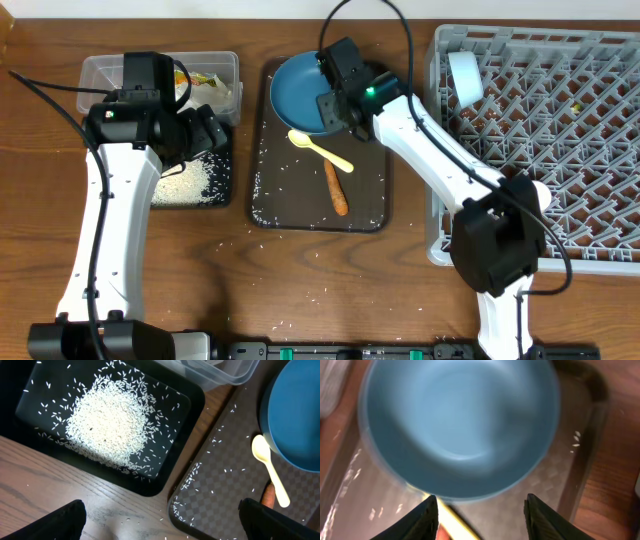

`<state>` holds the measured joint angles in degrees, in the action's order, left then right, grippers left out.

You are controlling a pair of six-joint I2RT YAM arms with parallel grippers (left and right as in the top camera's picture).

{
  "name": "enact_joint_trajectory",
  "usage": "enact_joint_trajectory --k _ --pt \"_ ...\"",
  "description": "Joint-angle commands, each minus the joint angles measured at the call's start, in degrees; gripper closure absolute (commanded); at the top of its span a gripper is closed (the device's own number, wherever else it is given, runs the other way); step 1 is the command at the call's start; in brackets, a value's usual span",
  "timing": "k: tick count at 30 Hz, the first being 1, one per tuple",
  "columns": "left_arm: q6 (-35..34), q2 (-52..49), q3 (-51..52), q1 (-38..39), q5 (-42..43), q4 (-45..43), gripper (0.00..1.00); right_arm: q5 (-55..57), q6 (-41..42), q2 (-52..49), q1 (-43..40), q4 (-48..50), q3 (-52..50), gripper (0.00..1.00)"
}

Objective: Sort waste into correct bins and load items into the dishwasher rack
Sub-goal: 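Move right gripper to the blue plate and grasp its rim, then carry the blue plate right and stand it in the rack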

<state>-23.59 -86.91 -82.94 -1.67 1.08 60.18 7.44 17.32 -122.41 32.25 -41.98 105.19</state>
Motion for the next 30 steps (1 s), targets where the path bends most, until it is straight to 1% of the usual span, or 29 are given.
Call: enact_joint_trajectory --k 1,4,8,11,14,17,18,24,27,30 --pt "0.2 -0.3 0.0 -0.2 -0.7 0.2 0.0 3.4 9.4 -2.9 -1.9 1.9 -0.4 0.48" --pt "0.2 -0.3 0.0 -0.2 -0.7 0.2 0.0 1.5 10.4 -4.9 -2.9 3.8 -0.4 0.51" --pt "0.2 -0.3 0.0 -0.2 -0.7 0.2 0.01 0.9 12.5 -7.6 -4.1 3.8 -0.4 0.56" --pt "0.2 -0.3 0.0 -0.2 -0.7 0.2 0.0 -1.1 12.5 -9.9 -5.1 3.9 -0.4 0.6" --pt "0.2 -0.3 0.0 -0.2 -0.7 0.2 0.0 -2.6 12.5 -11.8 -5.9 4.3 -0.4 0.72" --pt "0.2 -0.3 0.0 -0.2 -0.7 0.2 0.0 -3.9 12.5 -11.9 -6.4 4.4 -0.4 0.93" --pt "0.2 -0.3 0.0 -0.2 -0.7 0.2 0.0 -4.1 12.4 -11.6 -6.5 4.5 -0.2 0.99" --pt "0.1 -0.3 0.0 -0.2 -0.7 0.2 0.0 -4.1 11.3 -6.9 -7.7 5.3 0.2 0.99" --pt "0.2 -0.3 0.0 -0.2 -0.7 0.2 0.0 -3.7 8.4 -1.8 -9.0 5.3 0.2 0.99" --pt "0.2 -0.3 0.0 -0.2 -0.7 0.2 0.0 -0.7 6.9 4.5 -10.8 4.4 0.2 0.99"
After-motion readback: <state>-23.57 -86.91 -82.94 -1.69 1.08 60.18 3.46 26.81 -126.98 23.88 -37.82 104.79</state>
